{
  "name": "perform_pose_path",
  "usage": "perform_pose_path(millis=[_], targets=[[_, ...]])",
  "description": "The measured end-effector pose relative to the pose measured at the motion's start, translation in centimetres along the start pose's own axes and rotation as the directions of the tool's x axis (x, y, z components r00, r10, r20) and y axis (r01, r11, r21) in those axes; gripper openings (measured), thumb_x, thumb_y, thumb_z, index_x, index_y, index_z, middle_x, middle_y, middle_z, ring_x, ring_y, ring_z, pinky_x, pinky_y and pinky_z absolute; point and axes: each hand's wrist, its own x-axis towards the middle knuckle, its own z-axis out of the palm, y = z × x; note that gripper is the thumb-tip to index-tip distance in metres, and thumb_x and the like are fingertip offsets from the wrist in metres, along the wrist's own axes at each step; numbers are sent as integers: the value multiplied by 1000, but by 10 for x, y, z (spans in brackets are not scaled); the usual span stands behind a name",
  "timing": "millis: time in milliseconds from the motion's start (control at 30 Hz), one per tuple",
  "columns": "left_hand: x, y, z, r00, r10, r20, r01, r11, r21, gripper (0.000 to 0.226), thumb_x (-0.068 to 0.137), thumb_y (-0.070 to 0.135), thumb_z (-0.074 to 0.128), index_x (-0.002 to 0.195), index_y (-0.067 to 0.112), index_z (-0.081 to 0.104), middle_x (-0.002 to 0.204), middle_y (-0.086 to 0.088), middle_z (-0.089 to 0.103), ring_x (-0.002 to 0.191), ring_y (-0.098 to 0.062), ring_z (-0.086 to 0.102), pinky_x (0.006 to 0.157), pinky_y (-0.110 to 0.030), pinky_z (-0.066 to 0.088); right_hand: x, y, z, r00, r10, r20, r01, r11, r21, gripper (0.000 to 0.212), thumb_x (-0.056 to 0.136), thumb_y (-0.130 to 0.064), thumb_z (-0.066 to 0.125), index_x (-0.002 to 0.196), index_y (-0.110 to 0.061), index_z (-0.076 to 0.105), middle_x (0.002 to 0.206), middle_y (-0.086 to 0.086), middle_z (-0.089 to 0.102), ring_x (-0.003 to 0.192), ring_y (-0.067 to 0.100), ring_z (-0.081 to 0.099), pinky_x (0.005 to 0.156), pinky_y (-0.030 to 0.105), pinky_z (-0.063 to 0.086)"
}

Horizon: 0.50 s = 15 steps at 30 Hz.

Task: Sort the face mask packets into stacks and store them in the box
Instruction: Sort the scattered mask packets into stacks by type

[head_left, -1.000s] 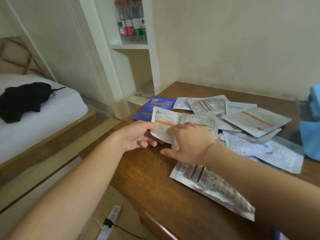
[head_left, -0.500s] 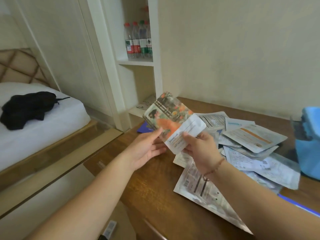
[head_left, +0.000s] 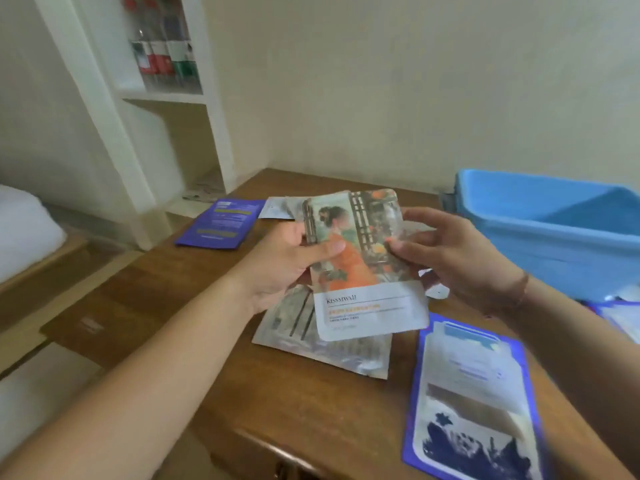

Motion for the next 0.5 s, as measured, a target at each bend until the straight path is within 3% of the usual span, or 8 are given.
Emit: perform_pose_path(millis=[133, 233, 367, 433, 500], targets=[[10, -6, 65, 980, -10, 198, -11, 995, 104, 36, 93, 15, 65, 127, 9, 60, 115, -13, 72, 107, -29, 68, 90, -45, 55, -66, 23, -57, 978, 152, -143, -143, 987, 74, 45, 84, -6, 67, 125, -23, 57, 76, 9, 71, 56, 18, 56, 48, 28, 48], [8, -21, 110, 946, -49, 319, -58, 947, 316, 41, 95, 27, 62, 134, 17, 55, 113, -5, 72, 100, -18, 70, 84, -36, 58, -123, 42, -91, 946, 251, -206, -243, 968, 65, 53, 83, -3, 65, 128, -30, 54, 93, 15, 75, 78, 35, 67, 66, 43, 49], [-1, -41, 154, 913, -13, 407, -286, 691, 664, 35, 100, 22, 51, 135, 26, 55, 124, 8, 63, 113, -1, 57, 96, -17, 44, -171, 61, -121, 890, 342, -301, -363, 932, -14, 64, 85, -4, 67, 135, -37, 43, 85, 12, 75, 71, 26, 70, 57, 37, 47], [-5, -49, 163, 906, 47, 422, -375, 554, 743, 34, 101, 24, 49, 134, 26, 56, 131, 11, 57, 113, 3, 50, 94, -13, 39, -182, 66, -128, 877, 347, -331, -382, 923, -45, 68, 84, -7, 70, 136, -41, 41, 82, 8, 75, 64, 22, 68, 54, 35, 49], [-11, -55, 166, 883, 65, 466, -438, 475, 763, 40, 98, 37, 53, 136, 26, 53, 135, 15, 49, 120, 4, 41, 105, -14, 31, -186, 69, -133, 877, 337, -344, -391, 915, -102, 70, 83, -13, 73, 135, -45, 39, 85, 4, 75, 61, 20, 68, 51, 32, 51]])
